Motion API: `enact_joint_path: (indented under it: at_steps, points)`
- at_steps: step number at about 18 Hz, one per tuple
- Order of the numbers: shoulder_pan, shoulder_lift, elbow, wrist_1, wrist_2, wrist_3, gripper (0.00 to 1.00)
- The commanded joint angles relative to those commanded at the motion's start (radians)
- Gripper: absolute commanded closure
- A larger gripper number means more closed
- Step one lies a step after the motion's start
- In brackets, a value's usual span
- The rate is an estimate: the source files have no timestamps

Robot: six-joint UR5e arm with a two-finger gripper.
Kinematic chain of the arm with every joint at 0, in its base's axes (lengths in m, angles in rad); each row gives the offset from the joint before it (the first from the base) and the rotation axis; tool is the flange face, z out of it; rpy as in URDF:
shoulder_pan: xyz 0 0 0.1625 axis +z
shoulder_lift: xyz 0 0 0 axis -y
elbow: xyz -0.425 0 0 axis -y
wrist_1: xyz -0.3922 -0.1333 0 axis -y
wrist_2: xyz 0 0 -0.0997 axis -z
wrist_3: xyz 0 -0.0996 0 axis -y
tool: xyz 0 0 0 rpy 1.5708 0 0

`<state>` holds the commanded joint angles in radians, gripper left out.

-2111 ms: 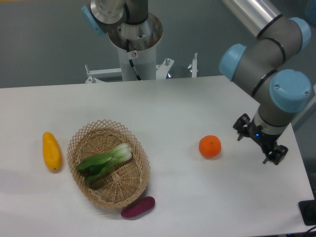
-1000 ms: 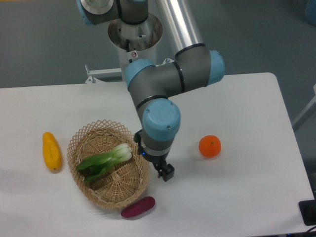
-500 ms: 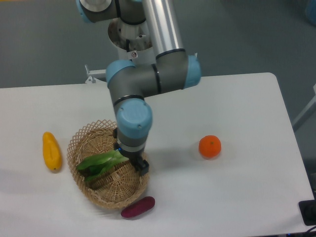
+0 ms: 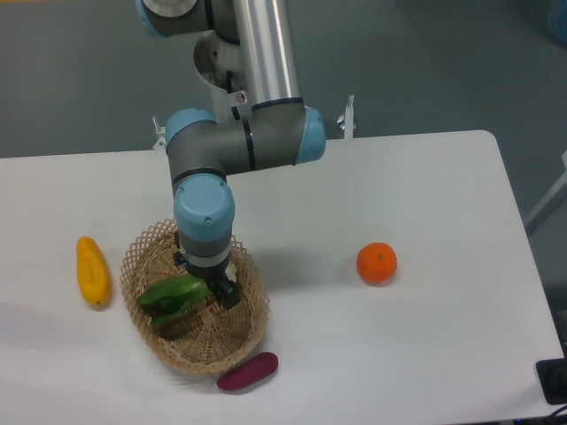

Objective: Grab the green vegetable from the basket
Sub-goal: 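Lower the gripper onto the bok choy and close on its stem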

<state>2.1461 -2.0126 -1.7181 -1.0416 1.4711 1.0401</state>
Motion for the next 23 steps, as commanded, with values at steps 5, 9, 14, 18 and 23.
enact_joint_path:
  at_steps: [5,9,14,18,23]
  points:
    - [-0.005,-0.014,0.0,0.008,0.003,-0.006,0.0]
    - [-0.005,-0.021,-0.002,0.009,0.005,-0.003,0.0]
    - [-0.005,-0.026,-0.005,0.008,0.006,-0.005,0.43]
    - [-0.005,-0.022,-0.006,0.006,0.006,-0.006,0.7]
    - [-0.003,-0.011,0.012,-0.003,0.003,-0.006,0.79]
